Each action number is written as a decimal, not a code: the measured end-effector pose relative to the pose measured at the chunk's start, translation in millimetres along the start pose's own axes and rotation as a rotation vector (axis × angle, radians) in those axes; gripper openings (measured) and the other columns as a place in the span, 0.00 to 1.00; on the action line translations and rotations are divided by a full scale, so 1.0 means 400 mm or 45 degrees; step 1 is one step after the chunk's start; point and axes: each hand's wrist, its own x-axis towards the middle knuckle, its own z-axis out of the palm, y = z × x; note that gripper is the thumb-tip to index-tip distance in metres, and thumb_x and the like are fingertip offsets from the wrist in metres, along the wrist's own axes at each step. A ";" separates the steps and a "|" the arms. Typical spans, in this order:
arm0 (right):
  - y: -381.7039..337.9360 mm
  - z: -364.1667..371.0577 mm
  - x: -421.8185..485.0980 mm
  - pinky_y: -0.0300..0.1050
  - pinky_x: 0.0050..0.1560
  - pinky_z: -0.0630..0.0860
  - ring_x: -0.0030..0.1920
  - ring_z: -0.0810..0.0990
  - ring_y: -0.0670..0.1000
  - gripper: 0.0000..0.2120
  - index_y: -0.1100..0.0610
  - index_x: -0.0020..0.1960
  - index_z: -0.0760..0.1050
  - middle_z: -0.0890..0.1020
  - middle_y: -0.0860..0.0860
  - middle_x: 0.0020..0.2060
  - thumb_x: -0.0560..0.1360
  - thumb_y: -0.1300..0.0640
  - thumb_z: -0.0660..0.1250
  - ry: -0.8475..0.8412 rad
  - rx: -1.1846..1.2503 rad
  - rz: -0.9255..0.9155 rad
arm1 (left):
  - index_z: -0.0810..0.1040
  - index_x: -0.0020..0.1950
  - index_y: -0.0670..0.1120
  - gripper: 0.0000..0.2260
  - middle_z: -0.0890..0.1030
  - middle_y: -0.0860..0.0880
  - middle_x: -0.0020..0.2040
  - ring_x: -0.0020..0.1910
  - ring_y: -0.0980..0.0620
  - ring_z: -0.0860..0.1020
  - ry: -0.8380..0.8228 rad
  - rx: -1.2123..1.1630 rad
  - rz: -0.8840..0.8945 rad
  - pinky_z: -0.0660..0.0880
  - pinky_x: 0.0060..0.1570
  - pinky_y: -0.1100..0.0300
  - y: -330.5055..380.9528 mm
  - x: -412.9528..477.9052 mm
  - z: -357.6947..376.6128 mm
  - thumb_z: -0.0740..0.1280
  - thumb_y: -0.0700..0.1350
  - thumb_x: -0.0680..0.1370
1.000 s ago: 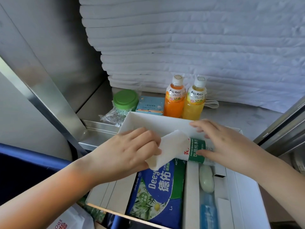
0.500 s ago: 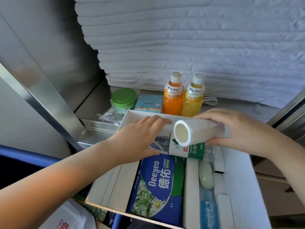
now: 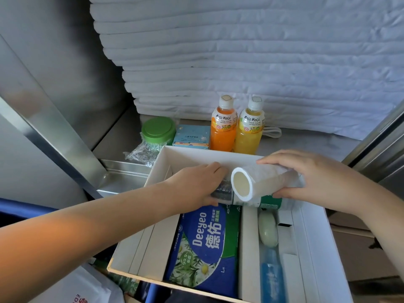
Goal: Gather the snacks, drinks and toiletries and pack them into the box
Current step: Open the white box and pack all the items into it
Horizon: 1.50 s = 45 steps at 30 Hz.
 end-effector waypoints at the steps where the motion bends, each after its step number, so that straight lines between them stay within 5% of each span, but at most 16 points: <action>1: 0.000 0.001 -0.001 0.19 0.52 0.59 0.57 0.66 0.28 0.28 0.30 0.58 0.67 0.67 0.26 0.58 0.66 0.50 0.75 -0.003 0.000 0.000 | 0.62 0.68 0.46 0.29 0.69 0.50 0.62 0.58 0.50 0.73 0.005 -0.011 -0.002 0.74 0.52 0.52 0.005 0.004 -0.003 0.69 0.55 0.73; 8: 0.007 0.009 -0.007 0.21 0.54 0.60 0.58 0.67 0.29 0.28 0.30 0.58 0.67 0.71 0.26 0.55 0.66 0.50 0.76 -0.051 -0.004 0.026 | 0.62 0.65 0.46 0.28 0.66 0.50 0.62 0.56 0.51 0.73 0.043 -0.042 0.010 0.74 0.48 0.55 0.007 0.004 -0.002 0.71 0.54 0.72; 13: 0.010 0.012 -0.008 0.21 0.54 0.61 0.58 0.67 0.30 0.28 0.32 0.60 0.68 0.71 0.27 0.55 0.66 0.49 0.75 -0.057 -0.013 0.027 | 0.62 0.68 0.45 0.30 0.66 0.50 0.64 0.62 0.52 0.69 -0.013 -0.064 0.023 0.73 0.57 0.53 0.009 0.006 0.007 0.71 0.54 0.72; 19: 0.008 0.015 -0.004 0.21 0.54 0.61 0.58 0.67 0.30 0.28 0.29 0.58 0.66 0.71 0.27 0.56 0.66 0.48 0.75 -0.068 -0.037 0.013 | 0.62 0.68 0.46 0.30 0.66 0.50 0.65 0.63 0.52 0.67 0.014 0.054 0.065 0.74 0.56 0.53 0.010 0.010 0.008 0.69 0.56 0.73; 24: 0.002 0.012 0.000 0.19 0.52 0.59 0.58 0.66 0.28 0.28 0.28 0.59 0.65 0.70 0.26 0.56 0.66 0.48 0.75 -0.065 -0.043 -0.016 | 0.56 0.73 0.50 0.39 0.62 0.53 0.71 0.67 0.55 0.64 0.098 0.053 0.039 0.67 0.61 0.58 0.006 -0.021 -0.039 0.68 0.63 0.70; 31: -0.047 0.019 0.065 0.26 0.55 0.62 0.58 0.64 0.31 0.28 0.40 0.66 0.67 0.71 0.32 0.58 0.68 0.44 0.71 -0.093 -0.145 -0.168 | 0.63 0.70 0.47 0.36 0.70 0.48 0.67 0.58 0.52 0.73 0.498 0.030 0.301 0.77 0.49 0.57 0.033 -0.144 -0.105 0.72 0.60 0.68; 35: -0.096 0.043 0.128 0.25 0.53 0.63 0.55 0.65 0.33 0.28 0.44 0.67 0.68 0.73 0.37 0.57 0.69 0.46 0.72 -0.109 -0.145 -0.293 | 0.67 0.68 0.43 0.31 0.71 0.44 0.67 0.54 0.48 0.77 0.503 0.091 0.187 0.79 0.42 0.53 0.039 -0.166 -0.096 0.71 0.57 0.72; 39: -0.108 0.072 0.153 0.41 0.62 0.68 0.64 0.64 0.39 0.34 0.44 0.71 0.60 0.67 0.40 0.67 0.69 0.43 0.70 -0.075 -0.189 -0.261 | 0.77 0.59 0.43 0.23 0.78 0.46 0.55 0.43 0.51 0.77 0.565 0.196 0.076 0.75 0.35 0.61 0.014 -0.203 -0.097 0.70 0.56 0.70; 45: -0.085 0.113 0.130 0.38 0.57 0.68 0.61 0.67 0.40 0.32 0.42 0.70 0.59 0.68 0.39 0.63 0.70 0.41 0.68 -0.163 -0.260 -0.210 | 0.79 0.52 0.43 0.27 0.78 0.47 0.47 0.34 0.49 0.77 0.410 0.427 -0.100 0.77 0.32 0.59 -0.009 -0.267 -0.095 0.72 0.63 0.64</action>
